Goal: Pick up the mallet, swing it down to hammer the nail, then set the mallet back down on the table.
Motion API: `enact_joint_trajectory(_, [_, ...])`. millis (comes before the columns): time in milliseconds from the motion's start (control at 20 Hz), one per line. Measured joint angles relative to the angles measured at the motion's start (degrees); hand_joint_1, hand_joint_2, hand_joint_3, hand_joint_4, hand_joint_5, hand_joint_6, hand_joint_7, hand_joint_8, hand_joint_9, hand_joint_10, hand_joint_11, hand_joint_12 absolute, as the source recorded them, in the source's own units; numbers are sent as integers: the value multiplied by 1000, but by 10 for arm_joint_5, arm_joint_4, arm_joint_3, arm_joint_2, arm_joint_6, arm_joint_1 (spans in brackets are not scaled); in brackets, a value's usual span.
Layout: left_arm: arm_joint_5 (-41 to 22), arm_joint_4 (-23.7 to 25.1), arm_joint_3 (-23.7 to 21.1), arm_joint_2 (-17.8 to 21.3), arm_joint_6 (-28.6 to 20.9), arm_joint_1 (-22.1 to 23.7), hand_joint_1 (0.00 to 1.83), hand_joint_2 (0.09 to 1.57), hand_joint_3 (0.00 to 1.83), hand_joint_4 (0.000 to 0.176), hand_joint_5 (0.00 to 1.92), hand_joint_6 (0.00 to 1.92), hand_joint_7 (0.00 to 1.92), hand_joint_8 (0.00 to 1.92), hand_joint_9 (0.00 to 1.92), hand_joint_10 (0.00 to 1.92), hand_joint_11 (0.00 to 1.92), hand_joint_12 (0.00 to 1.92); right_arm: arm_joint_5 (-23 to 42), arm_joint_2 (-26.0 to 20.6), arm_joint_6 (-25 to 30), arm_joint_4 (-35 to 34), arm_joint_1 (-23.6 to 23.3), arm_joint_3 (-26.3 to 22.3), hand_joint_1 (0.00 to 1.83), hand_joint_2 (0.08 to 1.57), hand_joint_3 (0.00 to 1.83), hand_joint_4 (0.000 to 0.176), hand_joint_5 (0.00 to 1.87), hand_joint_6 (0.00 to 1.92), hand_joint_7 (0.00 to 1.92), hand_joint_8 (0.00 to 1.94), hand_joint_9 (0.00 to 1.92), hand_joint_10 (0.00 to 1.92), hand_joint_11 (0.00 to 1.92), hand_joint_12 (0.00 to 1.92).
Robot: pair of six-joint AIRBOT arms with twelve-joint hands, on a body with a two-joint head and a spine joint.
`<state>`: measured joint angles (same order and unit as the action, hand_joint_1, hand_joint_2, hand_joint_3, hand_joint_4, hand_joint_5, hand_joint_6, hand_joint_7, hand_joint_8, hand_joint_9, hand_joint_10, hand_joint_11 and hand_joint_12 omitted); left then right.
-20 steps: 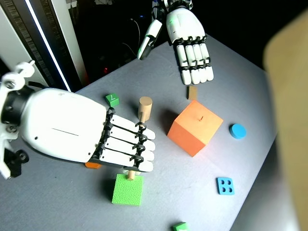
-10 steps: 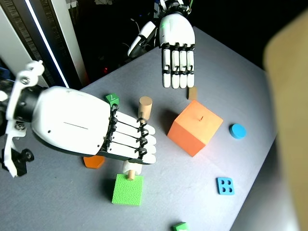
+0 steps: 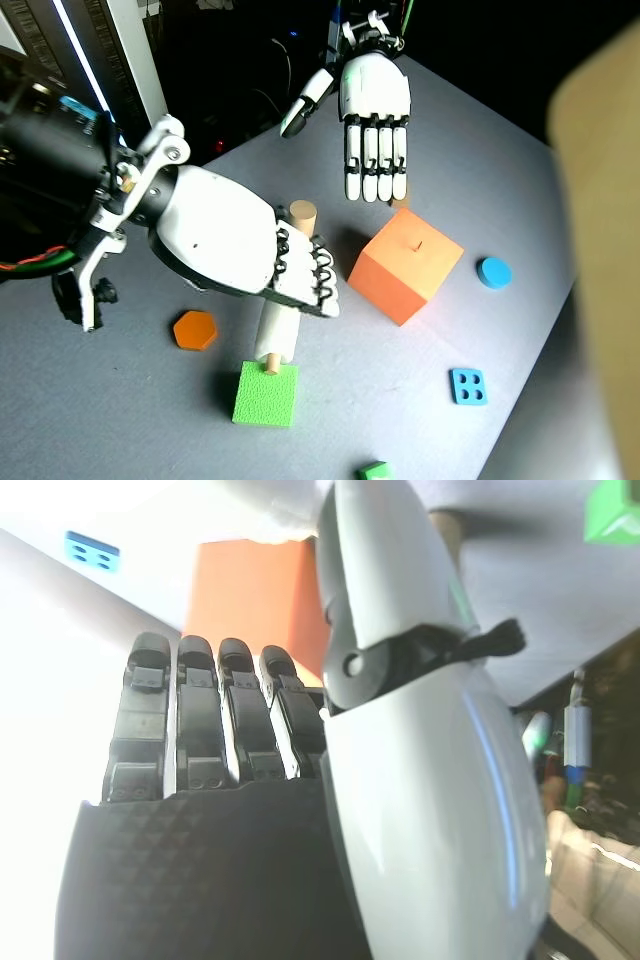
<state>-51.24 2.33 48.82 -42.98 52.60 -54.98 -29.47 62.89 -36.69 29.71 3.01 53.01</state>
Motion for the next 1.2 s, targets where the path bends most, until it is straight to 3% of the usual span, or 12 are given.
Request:
enact_joint_trajectory(300, [5, -1, 24, -5, 4, 0, 0, 1063, 27, 0, 2, 1, 0, 0, 0, 0, 2, 1, -14, 74, 61, -3, 31, 66, 1398, 1038, 13, 0, 0, 0, 0, 0, 0, 0, 0, 0])
enact_joint_trajectory(600, [8, -6, 49, -22, 5, 16, 0, 1060, 19, 0, 5, 2, 0, 0, 0, 0, 4, 2, -17, 123, 74, -2, 54, 113, 1388, 1058, 19, 0, 0, 0, 0, 0, 0, 0, 0, 0])
enact_joint_trajectory(1200, [21, -11, 64, -37, 10, 20, 0, 1078, 18, 0, 10, 3, 0, 0, 0, 0, 6, 3, 11, 139, 89, -4, 91, 145, 1381, 1043, 6, 0, 0, 0, 0, 0, 0, 0, 0, 0])
